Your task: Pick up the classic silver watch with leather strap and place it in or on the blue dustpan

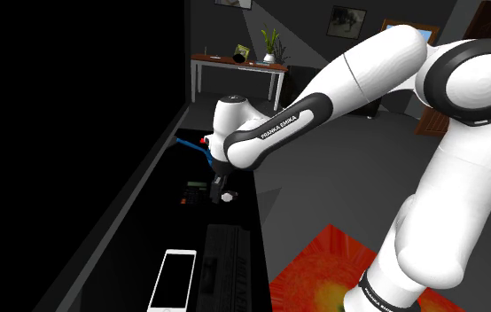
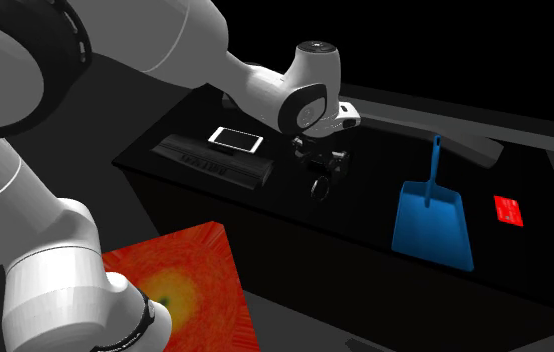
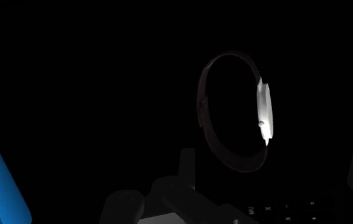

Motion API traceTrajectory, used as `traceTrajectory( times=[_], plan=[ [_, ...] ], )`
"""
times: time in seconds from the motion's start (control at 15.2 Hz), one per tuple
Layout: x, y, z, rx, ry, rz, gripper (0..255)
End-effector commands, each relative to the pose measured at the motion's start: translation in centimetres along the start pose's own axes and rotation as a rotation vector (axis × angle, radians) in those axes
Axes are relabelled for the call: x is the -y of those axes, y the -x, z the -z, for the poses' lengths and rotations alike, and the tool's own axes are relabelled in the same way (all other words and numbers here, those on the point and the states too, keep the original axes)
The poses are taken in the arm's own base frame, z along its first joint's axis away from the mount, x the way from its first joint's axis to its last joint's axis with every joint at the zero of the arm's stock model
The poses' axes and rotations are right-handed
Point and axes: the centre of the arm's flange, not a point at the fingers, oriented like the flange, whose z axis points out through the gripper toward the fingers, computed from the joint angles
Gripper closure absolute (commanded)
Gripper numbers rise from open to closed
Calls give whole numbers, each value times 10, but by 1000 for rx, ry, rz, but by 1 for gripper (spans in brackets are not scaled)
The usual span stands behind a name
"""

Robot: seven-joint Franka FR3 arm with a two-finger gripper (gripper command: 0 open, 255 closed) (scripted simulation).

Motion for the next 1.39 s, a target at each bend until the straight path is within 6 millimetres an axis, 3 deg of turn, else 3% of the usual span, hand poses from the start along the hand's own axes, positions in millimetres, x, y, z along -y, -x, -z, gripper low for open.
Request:
traceTrajectory(
  times=[0.0, 0.2, 0.26, 0.86, 1.32],
  plan=[
    [0, 0, 0, 0, 0, 0, 0],
    [0, 0, 0, 0, 0, 0, 0],
    [0, 0, 0, 0, 0, 0, 255],
    [0, 0, 0, 0, 0, 0, 255],
    [-4, -3, 36, 0, 0, 0, 255]
  ],
)
